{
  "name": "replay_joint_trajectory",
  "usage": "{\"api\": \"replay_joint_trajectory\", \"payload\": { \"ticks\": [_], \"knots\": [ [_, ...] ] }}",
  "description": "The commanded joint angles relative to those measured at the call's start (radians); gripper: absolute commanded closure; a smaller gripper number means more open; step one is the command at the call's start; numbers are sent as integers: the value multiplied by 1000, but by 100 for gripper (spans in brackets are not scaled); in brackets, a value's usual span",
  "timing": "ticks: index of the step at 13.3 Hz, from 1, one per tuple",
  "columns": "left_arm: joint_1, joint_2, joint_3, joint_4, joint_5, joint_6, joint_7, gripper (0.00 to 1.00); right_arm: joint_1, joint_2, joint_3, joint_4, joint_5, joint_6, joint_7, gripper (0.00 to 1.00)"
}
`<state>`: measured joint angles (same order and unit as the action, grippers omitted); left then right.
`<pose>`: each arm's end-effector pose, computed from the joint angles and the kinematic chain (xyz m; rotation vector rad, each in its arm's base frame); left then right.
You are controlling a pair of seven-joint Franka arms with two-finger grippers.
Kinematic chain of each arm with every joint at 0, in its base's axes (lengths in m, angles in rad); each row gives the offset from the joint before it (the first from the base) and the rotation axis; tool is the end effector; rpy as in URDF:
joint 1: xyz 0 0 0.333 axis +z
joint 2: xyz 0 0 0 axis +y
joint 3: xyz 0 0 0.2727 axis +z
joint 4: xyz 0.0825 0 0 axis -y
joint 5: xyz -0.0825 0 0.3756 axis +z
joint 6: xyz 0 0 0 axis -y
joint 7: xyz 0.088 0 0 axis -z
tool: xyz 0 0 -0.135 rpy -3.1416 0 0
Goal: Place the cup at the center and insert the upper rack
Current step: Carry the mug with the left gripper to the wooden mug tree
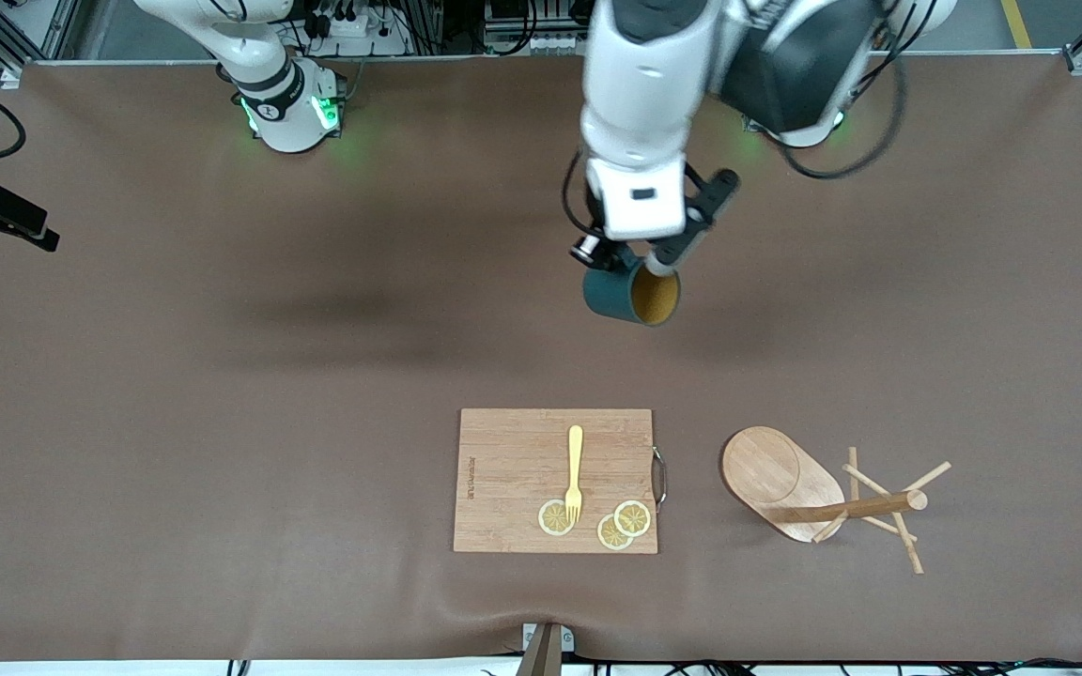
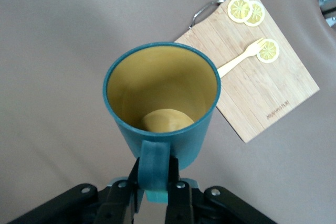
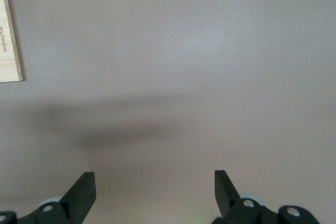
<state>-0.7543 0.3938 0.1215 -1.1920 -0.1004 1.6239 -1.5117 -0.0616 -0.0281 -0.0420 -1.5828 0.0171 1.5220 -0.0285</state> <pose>0.5083 -0.4061 0.5000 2.7918 1.3007 -0.0433 0.5299 -0.0530 0.5587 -3.1187 0.1162 0.0491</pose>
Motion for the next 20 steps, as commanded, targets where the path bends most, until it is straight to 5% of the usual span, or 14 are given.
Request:
{"api": "replay_joint_trajectory", "payload": {
  "ticks": [1,6,10,20],
  "knots": [
    [108,-29,-13,-23,-115,8,118,100,-7,-19,7,-6,4,-8,-4,0],
    [309,-41,-13,-26,-329,1,287,100,-4,-19,8,-5,4,-8,-2,0],
    [491,-20,-8,-29,-624,2,401,100,-4,-19,8,-6,4,-8,-2,0],
    [736,197,-13,-35,-1076,-36,550,100,-4,-19,7,-6,4,-13,-2,0]
  ]
}}
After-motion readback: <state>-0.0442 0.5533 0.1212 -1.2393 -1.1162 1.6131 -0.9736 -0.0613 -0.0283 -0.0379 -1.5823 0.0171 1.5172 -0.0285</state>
